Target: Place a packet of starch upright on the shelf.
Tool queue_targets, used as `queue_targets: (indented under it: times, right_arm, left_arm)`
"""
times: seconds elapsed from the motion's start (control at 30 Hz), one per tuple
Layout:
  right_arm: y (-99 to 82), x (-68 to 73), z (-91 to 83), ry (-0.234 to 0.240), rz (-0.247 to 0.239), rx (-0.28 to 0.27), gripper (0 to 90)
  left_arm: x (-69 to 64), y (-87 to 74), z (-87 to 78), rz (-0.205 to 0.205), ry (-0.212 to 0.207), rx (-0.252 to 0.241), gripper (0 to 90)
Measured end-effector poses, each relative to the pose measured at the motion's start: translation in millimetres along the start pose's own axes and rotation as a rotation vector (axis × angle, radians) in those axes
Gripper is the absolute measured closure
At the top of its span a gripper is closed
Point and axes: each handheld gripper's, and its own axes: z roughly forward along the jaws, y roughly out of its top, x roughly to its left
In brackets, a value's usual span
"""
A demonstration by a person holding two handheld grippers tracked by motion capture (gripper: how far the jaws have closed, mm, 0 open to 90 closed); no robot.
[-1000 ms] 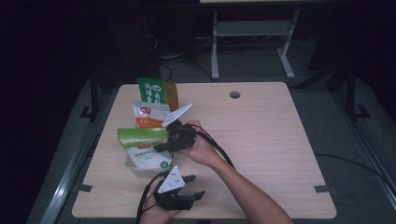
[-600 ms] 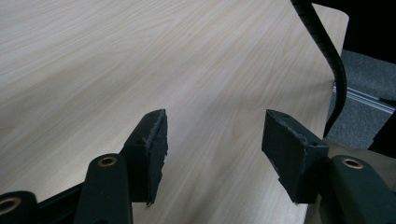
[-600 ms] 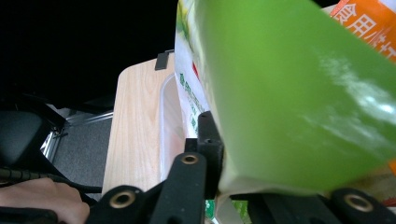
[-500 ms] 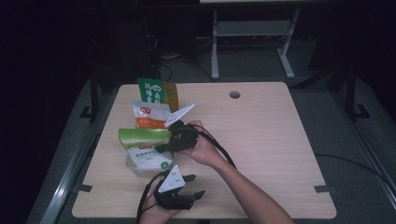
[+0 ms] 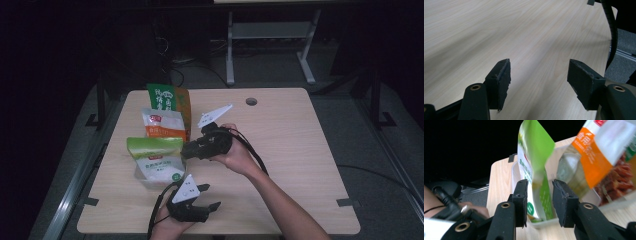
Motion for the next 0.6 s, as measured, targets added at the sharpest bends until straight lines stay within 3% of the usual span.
queue_targets:
  times: [0.6]
  right_arm:
    - [-24.0, -17.9, -47.3, -0.068, 0.059, 0.013, 48.6]
  left_arm:
    - [6.5, 3.7, 3.9, -0.008, 0.018, -0.002, 32.1]
